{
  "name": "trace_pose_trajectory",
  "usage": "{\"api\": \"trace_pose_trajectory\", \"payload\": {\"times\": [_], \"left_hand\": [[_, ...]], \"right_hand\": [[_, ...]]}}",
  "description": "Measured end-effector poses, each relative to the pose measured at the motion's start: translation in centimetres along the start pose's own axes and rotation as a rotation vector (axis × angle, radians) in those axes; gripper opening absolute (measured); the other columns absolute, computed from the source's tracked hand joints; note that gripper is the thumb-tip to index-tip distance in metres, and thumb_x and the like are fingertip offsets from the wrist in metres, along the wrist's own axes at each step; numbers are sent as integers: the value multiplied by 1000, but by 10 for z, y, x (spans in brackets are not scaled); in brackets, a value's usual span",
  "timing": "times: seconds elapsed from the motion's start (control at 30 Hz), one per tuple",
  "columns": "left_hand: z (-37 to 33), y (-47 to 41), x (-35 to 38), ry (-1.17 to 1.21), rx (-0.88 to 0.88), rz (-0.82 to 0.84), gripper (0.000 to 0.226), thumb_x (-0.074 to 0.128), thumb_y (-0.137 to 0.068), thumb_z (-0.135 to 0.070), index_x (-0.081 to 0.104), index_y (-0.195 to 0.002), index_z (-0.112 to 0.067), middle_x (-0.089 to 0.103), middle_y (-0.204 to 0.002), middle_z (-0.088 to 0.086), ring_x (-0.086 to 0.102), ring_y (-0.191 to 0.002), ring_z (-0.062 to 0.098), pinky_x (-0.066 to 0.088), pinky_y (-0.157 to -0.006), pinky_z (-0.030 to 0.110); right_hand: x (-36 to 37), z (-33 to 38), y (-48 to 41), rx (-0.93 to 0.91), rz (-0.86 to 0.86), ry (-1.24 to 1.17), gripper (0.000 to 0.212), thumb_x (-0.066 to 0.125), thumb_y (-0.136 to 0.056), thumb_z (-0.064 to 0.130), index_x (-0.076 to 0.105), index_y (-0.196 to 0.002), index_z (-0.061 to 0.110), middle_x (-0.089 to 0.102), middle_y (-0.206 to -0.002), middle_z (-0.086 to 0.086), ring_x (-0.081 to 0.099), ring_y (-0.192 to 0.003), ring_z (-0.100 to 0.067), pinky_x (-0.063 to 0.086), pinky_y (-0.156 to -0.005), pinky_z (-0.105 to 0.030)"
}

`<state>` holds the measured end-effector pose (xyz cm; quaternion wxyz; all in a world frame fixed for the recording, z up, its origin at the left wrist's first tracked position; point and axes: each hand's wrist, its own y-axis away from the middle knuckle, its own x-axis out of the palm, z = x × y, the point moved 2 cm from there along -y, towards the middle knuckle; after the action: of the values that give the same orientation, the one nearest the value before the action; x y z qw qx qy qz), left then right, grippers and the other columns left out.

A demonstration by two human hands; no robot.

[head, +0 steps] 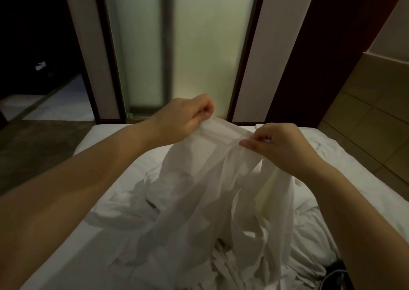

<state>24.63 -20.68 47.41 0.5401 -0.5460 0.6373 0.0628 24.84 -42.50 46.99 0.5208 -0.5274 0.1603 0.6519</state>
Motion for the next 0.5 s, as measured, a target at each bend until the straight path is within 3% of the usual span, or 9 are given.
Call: {"api": "trace_pose_trajectory", "payload": {"times": [0.07, 0.13, 0.23, 0.37, 0.5], "left_hand": [[-2, 2, 0, 6, -16, 82, 3, 47, -94, -21, 48, -92, -18, 59, -77, 2, 52, -69, 17, 41, -67, 18], [-4, 6, 4, 91, -105, 188, 12, 55, -92, -17, 47, -90, -25, 61, -82, -1, 57, -78, 14, 46, -75, 27], [-3, 8, 14, 162, -212, 338, 20, 61, -89, -15, 50, -84, -32, 62, -79, -9, 58, -76, 6, 48, -76, 22], [3, 14, 28, 303, -338, 668, 18, 55, -92, -12, 60, -76, -21, 62, -66, -10, 60, -64, 5, 48, -62, 19], [13, 19, 39, 331, -410, 710, 11, 54, -93, -12, 61, -89, -19, 63, -75, -8, 54, -63, 5, 46, -61, 16]], "right_hand": [[-5, -4, 2, -7, -37, 15, 34, 64, -83, 39, 71, -76, 6, 63, -72, -7, 56, -66, -17, 48, -67, -36], [-8, -6, 4, 0, -43, 27, 34, 64, -84, 38, 71, -75, 6, 61, -69, -4, 55, -64, -14, 46, -64, -32], [-8, -7, 7, 7, -34, 22, 31, 65, -84, 38, 70, -74, 9, 58, -67, 0, 53, -61, -11, 40, -58, -22], [-6, -2, 10, -9, 5, -6, 30, 65, -83, 38, 71, -74, 11, 60, -69, 2, 55, -65, -12, 43, -62, -26], [-7, -3, 14, -11, 6, -22, 27, 65, -84, 38, 71, -73, 14, 59, -68, 4, 55, -64, -11, 41, -59, -21]]}}
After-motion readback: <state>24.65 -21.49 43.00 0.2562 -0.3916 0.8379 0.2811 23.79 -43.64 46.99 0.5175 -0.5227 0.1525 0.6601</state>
